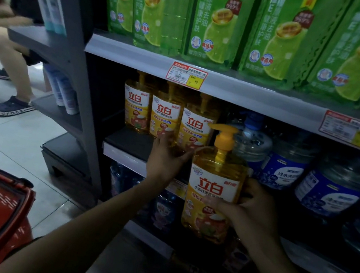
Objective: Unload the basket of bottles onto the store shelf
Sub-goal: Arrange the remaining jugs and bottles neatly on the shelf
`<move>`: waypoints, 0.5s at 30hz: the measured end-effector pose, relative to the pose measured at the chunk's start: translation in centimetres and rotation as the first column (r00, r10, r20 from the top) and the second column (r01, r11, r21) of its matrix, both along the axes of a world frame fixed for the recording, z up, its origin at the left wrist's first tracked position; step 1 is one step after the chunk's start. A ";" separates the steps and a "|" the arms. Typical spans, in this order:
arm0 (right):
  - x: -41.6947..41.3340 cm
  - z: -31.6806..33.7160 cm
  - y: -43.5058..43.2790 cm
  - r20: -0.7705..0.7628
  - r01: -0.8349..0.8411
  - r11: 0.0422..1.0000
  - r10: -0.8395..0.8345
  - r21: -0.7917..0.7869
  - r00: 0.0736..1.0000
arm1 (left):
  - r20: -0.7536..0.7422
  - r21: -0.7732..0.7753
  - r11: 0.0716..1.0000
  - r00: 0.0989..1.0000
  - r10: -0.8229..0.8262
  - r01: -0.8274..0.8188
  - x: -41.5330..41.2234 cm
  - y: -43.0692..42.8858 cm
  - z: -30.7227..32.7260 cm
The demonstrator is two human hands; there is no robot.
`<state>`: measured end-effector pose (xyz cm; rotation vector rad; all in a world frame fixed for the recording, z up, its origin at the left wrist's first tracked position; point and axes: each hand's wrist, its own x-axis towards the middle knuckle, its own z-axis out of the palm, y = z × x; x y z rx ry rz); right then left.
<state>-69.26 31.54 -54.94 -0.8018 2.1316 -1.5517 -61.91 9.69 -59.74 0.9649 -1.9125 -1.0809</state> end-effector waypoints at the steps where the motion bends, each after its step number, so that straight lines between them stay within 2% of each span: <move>1: 0.2 0.1 -0.1 0.006 -0.008 1.000 0.008 -0.006 1.000 | 0.000 0.032 0.999 1.000 -0.015 0.015 0.7 -0.2 -0.2; 8: 2.1 0.4 -2.4 0.021 -0.057 0.997 0.059 -0.052 0.998 | -0.154 0.287 0.944 0.980 -0.123 0.163 6.4 -0.5 1.9; 12: 3.4 0.5 -5.1 0.027 -0.072 0.995 0.074 -0.075 0.997 | -0.153 0.383 0.899 0.975 -0.164 0.211 9.4 -0.3 3.6; 15: 4.4 0.6 -7.2 0.052 -0.098 0.990 0.104 -0.105 0.993 | -0.131 0.396 0.880 0.965 -0.227 0.261 11.5 -0.4 4.4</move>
